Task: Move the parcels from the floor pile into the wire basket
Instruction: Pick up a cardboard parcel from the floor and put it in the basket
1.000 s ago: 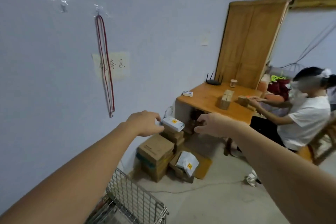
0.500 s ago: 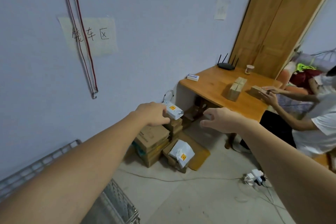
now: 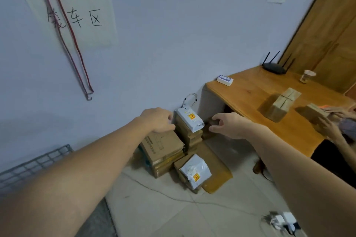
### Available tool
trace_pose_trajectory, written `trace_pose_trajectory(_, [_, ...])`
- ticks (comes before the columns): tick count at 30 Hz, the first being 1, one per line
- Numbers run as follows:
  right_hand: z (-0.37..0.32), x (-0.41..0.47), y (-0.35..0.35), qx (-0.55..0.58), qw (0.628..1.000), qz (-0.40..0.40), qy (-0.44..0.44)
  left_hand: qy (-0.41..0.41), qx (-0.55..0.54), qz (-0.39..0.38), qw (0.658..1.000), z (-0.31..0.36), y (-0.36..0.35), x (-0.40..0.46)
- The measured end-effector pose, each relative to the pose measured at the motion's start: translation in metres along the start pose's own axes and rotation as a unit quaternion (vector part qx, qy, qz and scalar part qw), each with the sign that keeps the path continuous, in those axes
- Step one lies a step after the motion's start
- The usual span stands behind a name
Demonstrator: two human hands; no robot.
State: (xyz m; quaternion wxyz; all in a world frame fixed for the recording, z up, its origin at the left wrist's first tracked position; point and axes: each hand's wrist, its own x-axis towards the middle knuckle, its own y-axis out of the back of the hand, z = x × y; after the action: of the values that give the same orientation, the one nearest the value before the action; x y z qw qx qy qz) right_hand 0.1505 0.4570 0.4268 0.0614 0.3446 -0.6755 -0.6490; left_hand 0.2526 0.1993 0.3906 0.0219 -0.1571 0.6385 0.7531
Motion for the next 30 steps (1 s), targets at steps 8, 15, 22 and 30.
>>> trace_pose_trajectory(8, [0.054,0.146,0.023,-0.038,0.989,-0.064,0.126,0.135,-0.048,-0.027,0.989,0.013,-0.017,0.083])
trace_pose_trajectory(15, [0.053,0.264,0.018,-0.099,0.968,-0.127,0.191,0.230,-0.104,-0.053,0.966,0.000,-0.051,0.117])
trace_pose_trajectory(22, [0.033,0.375,-0.030,-0.100,0.959,-0.170,0.203,0.277,-0.146,-0.072,0.947,-0.050,-0.095,0.178])
trace_pose_trajectory(30, [0.015,0.500,-0.089,-0.073,0.960,-0.203,0.175,0.299,-0.183,-0.105,0.931,-0.106,-0.154,0.265])
